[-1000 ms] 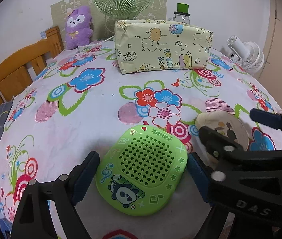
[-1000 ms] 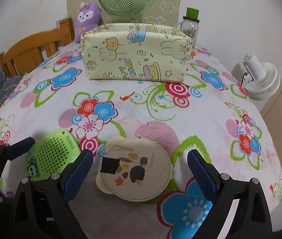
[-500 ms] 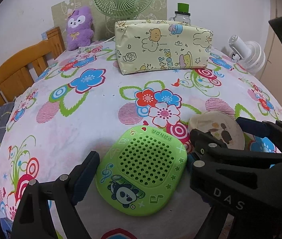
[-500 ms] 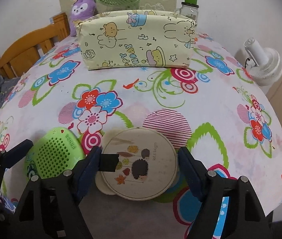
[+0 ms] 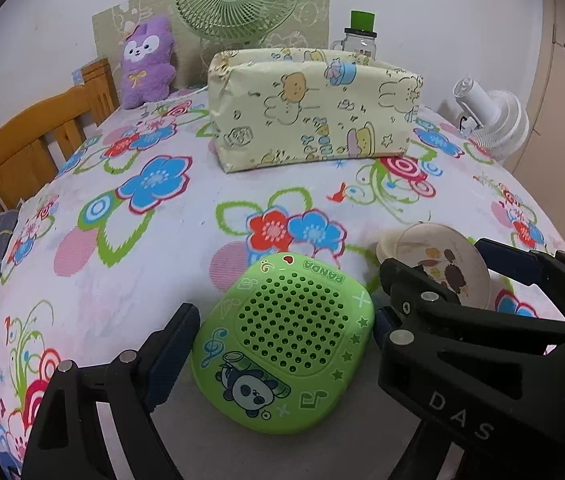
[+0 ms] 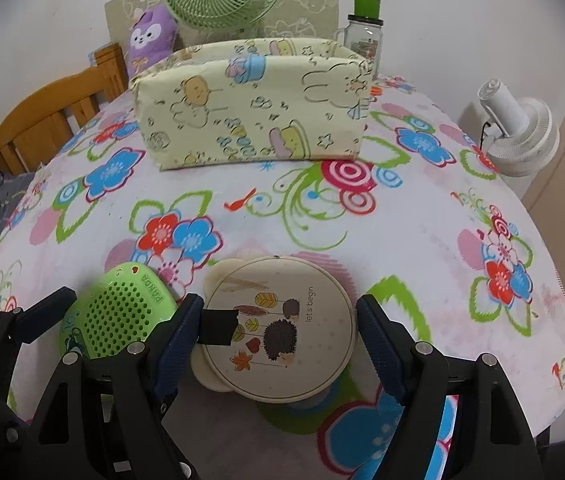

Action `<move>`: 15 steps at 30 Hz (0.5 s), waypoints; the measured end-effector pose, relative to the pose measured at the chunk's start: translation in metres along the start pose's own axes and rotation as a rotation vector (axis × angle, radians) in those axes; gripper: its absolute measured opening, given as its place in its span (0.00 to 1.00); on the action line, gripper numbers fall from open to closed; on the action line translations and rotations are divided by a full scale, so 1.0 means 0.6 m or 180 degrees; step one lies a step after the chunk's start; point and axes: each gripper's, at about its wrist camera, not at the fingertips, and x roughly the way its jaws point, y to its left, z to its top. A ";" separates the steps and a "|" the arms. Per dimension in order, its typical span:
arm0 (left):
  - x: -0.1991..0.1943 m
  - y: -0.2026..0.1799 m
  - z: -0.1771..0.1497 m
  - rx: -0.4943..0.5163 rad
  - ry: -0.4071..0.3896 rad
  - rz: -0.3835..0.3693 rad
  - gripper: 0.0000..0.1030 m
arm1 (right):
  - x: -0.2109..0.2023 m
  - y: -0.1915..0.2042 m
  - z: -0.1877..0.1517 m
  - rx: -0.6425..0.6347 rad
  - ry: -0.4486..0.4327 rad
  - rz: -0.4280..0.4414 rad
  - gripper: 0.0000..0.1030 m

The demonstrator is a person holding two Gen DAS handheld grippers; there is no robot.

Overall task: Organize rigid objects
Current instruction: 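Lift the speaker in the left tool and the round case in the right tool toward the basket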

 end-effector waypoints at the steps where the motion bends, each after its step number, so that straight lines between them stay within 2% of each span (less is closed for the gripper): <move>1: 0.000 -0.002 0.003 0.0002 -0.0002 -0.0004 0.87 | 0.000 -0.003 0.003 0.0007 -0.0006 -0.0003 0.77; 15: -0.021 -0.037 0.059 0.0104 -0.0129 -0.0013 0.87 | -0.031 -0.042 0.046 0.0099 -0.0159 -0.0025 0.77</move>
